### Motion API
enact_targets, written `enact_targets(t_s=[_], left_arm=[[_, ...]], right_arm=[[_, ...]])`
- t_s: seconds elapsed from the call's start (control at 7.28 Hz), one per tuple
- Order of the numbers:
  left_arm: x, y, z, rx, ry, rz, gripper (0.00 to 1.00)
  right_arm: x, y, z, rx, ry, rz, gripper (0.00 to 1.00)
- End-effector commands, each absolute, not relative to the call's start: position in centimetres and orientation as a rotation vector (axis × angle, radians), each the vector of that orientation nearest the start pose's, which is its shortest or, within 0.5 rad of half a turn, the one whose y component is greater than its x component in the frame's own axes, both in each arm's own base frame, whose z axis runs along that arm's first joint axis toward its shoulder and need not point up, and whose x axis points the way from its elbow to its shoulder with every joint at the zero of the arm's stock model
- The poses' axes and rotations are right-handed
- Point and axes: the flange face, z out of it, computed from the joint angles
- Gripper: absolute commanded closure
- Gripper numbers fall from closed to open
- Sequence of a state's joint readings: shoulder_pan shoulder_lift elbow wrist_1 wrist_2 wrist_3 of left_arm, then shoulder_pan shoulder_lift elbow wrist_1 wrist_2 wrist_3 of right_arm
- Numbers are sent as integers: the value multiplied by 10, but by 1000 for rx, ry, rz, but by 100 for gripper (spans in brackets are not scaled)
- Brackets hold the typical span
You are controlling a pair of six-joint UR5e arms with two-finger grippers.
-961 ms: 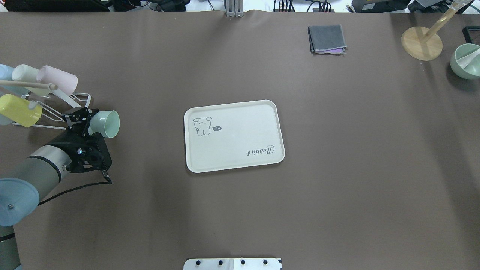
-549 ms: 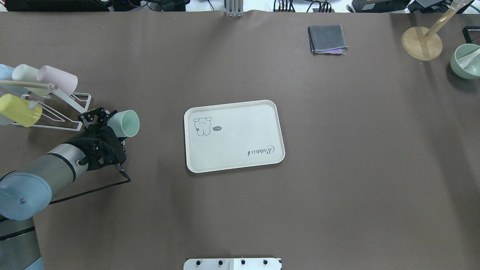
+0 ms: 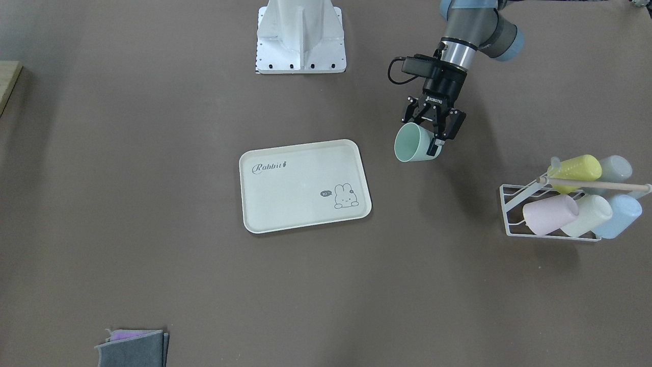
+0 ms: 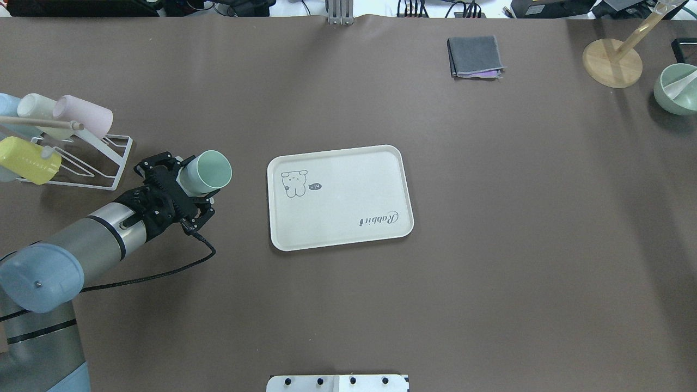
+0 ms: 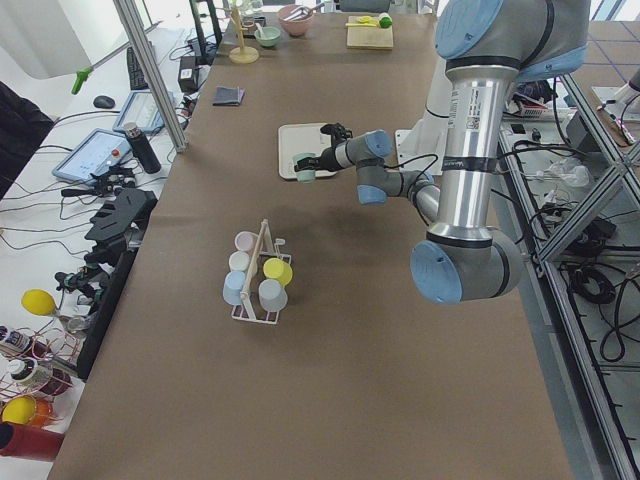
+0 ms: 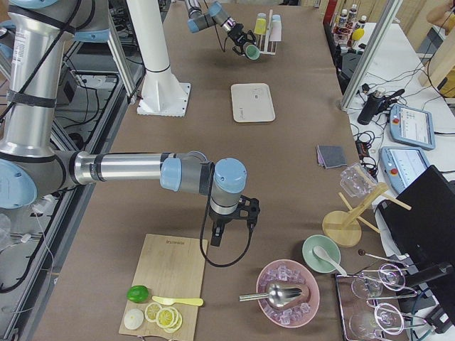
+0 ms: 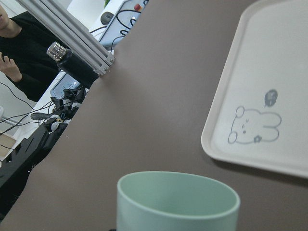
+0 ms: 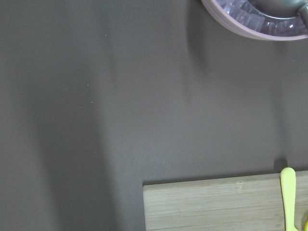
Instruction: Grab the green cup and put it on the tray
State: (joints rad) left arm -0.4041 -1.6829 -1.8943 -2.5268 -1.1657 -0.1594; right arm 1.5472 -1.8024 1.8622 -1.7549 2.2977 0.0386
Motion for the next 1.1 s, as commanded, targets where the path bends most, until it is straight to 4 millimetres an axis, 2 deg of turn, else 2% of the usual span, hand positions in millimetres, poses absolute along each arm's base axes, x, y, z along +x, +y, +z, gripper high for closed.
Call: enact_targets(t_s=[0.0,0.27,0.41,0.55,0.69,0.96], left_arm=[[453,-378,292,1328,730,465,100],[501,-395,264,1316,879,389,100],[511,-401,267,1346,923,368,100],[532,-405,287,1379,981,358,100],[544,-410,303,1405,1014,343,100],[549,-414,282,1419,1056,319,100]], right_arm=[[58,-385,639,-141,-721,60,0],[58,-383,641,-145,-722,61,0],[59,-382,641,-146,-721,63,0],[59,-381,642,-146,-721,63,0],[59,-381,642,-146,-721,63,0],[59,-381,642,-146,-721,63,0]])
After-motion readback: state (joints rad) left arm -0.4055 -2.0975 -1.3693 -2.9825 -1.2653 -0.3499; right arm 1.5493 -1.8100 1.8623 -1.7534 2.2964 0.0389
